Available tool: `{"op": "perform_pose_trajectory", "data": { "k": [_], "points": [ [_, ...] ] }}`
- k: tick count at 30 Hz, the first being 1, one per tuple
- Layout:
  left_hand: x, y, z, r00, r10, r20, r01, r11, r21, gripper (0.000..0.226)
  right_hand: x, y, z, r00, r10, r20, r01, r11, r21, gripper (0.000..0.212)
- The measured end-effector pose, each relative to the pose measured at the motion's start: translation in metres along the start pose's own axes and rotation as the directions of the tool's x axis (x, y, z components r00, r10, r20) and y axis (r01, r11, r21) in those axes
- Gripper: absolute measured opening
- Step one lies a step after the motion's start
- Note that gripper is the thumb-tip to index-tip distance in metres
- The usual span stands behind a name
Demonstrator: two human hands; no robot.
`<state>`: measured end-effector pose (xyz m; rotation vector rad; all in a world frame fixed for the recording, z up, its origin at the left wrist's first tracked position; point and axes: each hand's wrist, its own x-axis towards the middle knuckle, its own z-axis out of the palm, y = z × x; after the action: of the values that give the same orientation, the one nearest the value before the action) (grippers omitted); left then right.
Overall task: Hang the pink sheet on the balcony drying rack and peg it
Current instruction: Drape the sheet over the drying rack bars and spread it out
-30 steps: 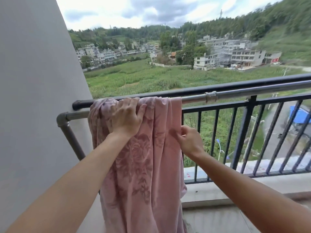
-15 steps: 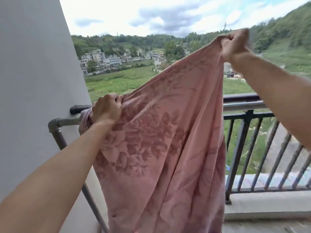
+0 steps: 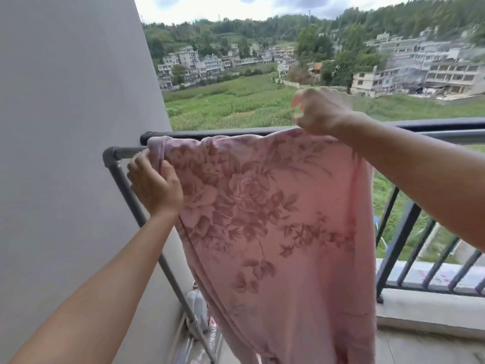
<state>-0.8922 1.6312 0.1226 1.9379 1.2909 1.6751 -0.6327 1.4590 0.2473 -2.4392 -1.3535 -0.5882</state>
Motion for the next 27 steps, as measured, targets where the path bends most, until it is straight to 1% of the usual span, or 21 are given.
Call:
{"op": "perform_pose_trajectory", "data": {
  "k": [1,2,3,4,5,7,8,10,11,12,14,15,16,18,19,20,21,22,24,25,27],
  "points": [
    [-0.006,-0.006,-0.003,0.978,-0.200,0.059,0.205,0.975,-0.090,0.044,-0.003,-0.018,0.001,0.997,-0.070,-0.020,0.071,0.993,0.090,0.028],
    [-0.013,-0.007,-0.005,0.914,-0.368,0.169,0.396,0.900,-0.181,0.044,-0.008,-0.036,0.002,0.990,-0.145,0.002,0.142,0.973,0.183,0.034],
    [-0.018,-0.010,-0.007,0.834,-0.460,0.306,0.540,0.797,-0.272,0.036,-0.014,-0.054,0.006,0.974,-0.220,0.052,0.199,0.945,0.260,0.038],
    [-0.022,-0.012,-0.009,0.777,-0.478,0.410,0.614,0.720,-0.323,0.023,-0.019,-0.069,0.014,0.957,-0.275,0.096,0.237,0.927,0.290,0.038],
    [-0.025,-0.012,-0.013,0.752,-0.466,0.466,0.635,0.700,-0.327,0.012,-0.024,-0.079,0.022,0.946,-0.309,0.098,0.271,0.919,0.288,0.037],
    [-0.024,-0.014,-0.023,0.762,-0.420,0.493,0.611,0.717,-0.335,0.008,-0.030,-0.084,0.034,0.953,-0.304,-0.007,0.295,0.917,0.267,0.039],
    [-0.022,-0.016,-0.027,0.773,-0.400,0.492,0.600,0.713,-0.363,0.010,-0.030,-0.083,0.038,0.962,-0.265,-0.064,0.272,0.917,0.292,0.037],
    [-0.014,-0.017,-0.036,0.760,-0.344,0.551,0.613,0.661,-0.433,0.028,-0.027,-0.081,0.039,0.976,-0.185,-0.117,0.216,0.900,0.380,0.032],
    [-0.009,-0.020,-0.039,0.724,-0.295,0.624,0.651,0.593,-0.475,0.040,-0.025,-0.082,0.039,0.978,-0.164,-0.128,0.202,0.893,0.402,0.032],
    [-0.006,-0.020,-0.041,0.662,-0.245,0.708,0.716,0.487,-0.501,0.053,-0.022,-0.083,0.041,0.979,-0.151,-0.138,0.195,0.893,0.406,0.031],
    [-0.005,-0.023,-0.042,0.499,-0.228,0.836,0.860,0.252,-0.444,0.076,-0.019,-0.084,0.047,0.976,-0.118,-0.186,0.185,0.895,0.406,0.028],
    [-0.007,-0.026,-0.041,0.434,-0.226,0.872,0.896,0.204,-0.393,0.077,-0.018,-0.083,0.050,0.974,-0.092,-0.209,0.174,0.890,0.422,0.026],
    [-0.010,-0.025,-0.041,0.378,-0.208,0.902,0.918,0.207,-0.337,0.071,-0.017,-0.080,0.051,0.974,-0.059,-0.218,0.155,0.877,0.455,0.026],
    [-0.020,-0.018,-0.043,0.338,-0.166,0.927,0.902,0.338,-0.268,0.053,-0.015,-0.074,0.054,0.977,0.027,-0.210,0.099,0.818,0.567,0.027],
    [-0.025,-0.010,-0.045,0.350,-0.164,0.922,0.871,0.419,-0.257,0.047,-0.015,-0.069,0.053,0.976,0.069,-0.206,0.076,0.778,0.624,0.027],
    [-0.026,-0.001,-0.050,0.389,-0.178,0.904,0.832,0.489,-0.262,0.040,-0.012,-0.064,0.052,0.973,0.108,-0.202,0.057,0.739,0.671,0.027],
    [-0.022,0.007,-0.053,0.457,-0.211,0.864,0.789,0.545,-0.284,0.032,-0.008,-0.058,0.049,0.969,0.140,-0.202,0.043,0.712,0.701,0.025],
    [-0.014,0.012,-0.056,0.553,-0.261,0.792,0.744,0.582,-0.328,0.024,-0.004,-0.051,0.046,0.964,0.165,-0.210,0.037,0.696,0.717,0.024],
    [0.015,0.017,-0.062,0.771,-0.320,0.551,0.596,0.667,-0.447,0.015,0.007,-0.034,0.037,0.948,0.223,-0.229,0.014,0.687,0.727,0.023],
    [0.035,0.017,-0.066,0.849,-0.311,0.427,0.505,0.714,-0.485,0.018,0.013,-0.025,0.031,0.936,0.262,-0.234,-0.010,0.687,0.727,0.025],
    [0.077,0.018,-0.073,0.921,-0.300,0.248,0.384,0.798,-0.464,0.023,0.030,-0.002,0.019,0.902,0.344,-0.262,-0.067,0.711,0.700,0.033]
  ]
}}
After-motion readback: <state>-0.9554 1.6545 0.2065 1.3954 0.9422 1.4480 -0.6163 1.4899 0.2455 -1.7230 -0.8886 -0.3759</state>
